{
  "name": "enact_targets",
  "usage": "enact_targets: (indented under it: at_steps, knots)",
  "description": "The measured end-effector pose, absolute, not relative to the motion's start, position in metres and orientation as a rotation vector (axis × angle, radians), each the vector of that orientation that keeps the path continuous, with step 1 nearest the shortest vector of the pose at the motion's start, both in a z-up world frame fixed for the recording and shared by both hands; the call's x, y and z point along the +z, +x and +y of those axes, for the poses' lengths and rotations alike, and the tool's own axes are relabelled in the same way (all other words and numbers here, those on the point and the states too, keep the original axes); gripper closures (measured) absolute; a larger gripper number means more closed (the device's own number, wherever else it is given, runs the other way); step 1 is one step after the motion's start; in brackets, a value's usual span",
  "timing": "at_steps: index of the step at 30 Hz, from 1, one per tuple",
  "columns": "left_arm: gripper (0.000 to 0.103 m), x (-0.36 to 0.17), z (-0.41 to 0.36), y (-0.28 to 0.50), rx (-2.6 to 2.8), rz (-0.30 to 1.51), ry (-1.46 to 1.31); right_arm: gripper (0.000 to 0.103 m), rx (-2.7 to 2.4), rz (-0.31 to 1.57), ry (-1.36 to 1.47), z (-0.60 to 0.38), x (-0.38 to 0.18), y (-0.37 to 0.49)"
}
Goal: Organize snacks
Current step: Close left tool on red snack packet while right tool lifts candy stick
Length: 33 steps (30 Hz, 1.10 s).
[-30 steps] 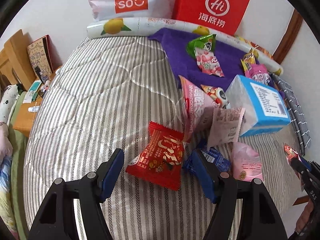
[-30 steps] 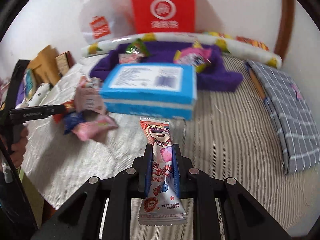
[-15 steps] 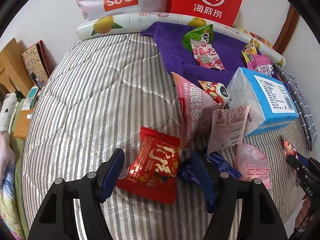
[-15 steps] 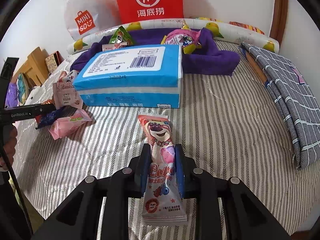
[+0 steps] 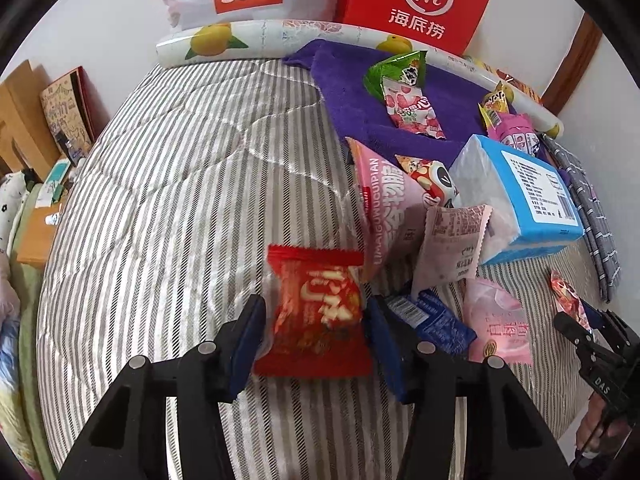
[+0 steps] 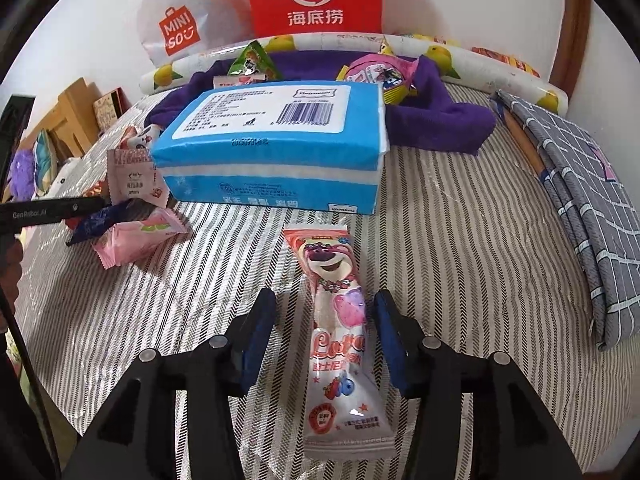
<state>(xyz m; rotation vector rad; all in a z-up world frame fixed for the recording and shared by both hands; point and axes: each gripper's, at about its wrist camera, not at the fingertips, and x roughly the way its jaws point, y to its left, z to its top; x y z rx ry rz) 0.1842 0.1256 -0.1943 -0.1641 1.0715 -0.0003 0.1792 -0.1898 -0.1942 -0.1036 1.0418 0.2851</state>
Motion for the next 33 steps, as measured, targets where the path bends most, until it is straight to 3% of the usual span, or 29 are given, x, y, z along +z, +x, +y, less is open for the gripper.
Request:
enact_targets:
  at_steps: [8,12,33]
  knots:
    - [0.053,-0.198,0.125,0.186,-0.005,1.068,-0.173,0.056,0.267,1.028,-0.099,-0.192,-0.196,0.185]
    - [0.054,-0.198,0.124,0.186,-0.001,1.057,-0.169,0.08,0.258,1.025,-0.108,-0.19,-0.195,0.187]
    - [0.056,-0.12,0.12,0.153,-0.039,0.922,-0.219,0.081,0.286,0.939,-0.026,-0.197,-0.118,0.175]
